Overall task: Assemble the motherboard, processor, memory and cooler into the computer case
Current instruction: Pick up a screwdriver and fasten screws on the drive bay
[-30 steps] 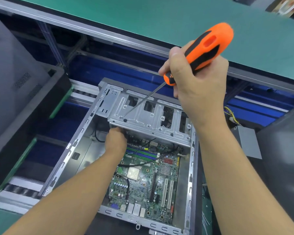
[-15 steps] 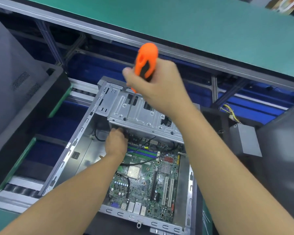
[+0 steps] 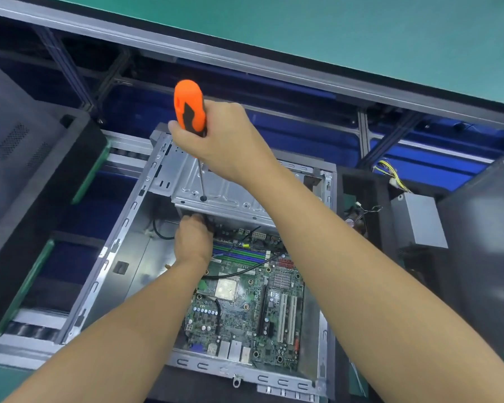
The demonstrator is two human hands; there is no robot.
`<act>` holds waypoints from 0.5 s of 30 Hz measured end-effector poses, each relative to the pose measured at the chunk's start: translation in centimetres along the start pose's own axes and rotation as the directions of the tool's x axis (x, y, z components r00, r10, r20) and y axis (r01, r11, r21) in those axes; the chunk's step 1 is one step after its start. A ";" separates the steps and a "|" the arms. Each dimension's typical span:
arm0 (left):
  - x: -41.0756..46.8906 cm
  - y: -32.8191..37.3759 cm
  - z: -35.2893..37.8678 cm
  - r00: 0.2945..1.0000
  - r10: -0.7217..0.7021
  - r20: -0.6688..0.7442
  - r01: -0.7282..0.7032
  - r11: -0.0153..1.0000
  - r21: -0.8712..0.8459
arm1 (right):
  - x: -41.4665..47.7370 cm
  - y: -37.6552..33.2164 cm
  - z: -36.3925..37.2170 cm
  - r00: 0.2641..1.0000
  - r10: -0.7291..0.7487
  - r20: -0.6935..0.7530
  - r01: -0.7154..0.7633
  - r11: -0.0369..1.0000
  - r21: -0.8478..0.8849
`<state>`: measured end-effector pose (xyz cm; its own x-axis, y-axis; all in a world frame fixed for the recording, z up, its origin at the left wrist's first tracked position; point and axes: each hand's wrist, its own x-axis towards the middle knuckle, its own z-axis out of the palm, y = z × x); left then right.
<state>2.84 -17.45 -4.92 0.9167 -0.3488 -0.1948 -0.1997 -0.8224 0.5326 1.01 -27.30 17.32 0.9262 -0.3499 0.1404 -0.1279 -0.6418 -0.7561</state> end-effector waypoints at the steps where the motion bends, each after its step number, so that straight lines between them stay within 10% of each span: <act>1: 0.1 0.0 0.0 1.000 -0.003 0.000 0.003 1.000 -0.001 | 0.1 0.1 0.1 1.000 -0.003 0.000 0.003 1.000 -0.004; 15: 0.2 0.5 0.0 0.999 -0.048 -0.003 0.048 0.999 -0.018 | 0.1 -0.4 0.4 0.997 -0.055 0.051 0.058 0.996 -0.074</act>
<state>2.91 -17.90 -4.65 0.9261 -0.3081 -0.2177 -0.1498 -0.8299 0.5374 1.27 -26.80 17.43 0.9486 -0.2794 0.1489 -0.0997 -0.7100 -0.6971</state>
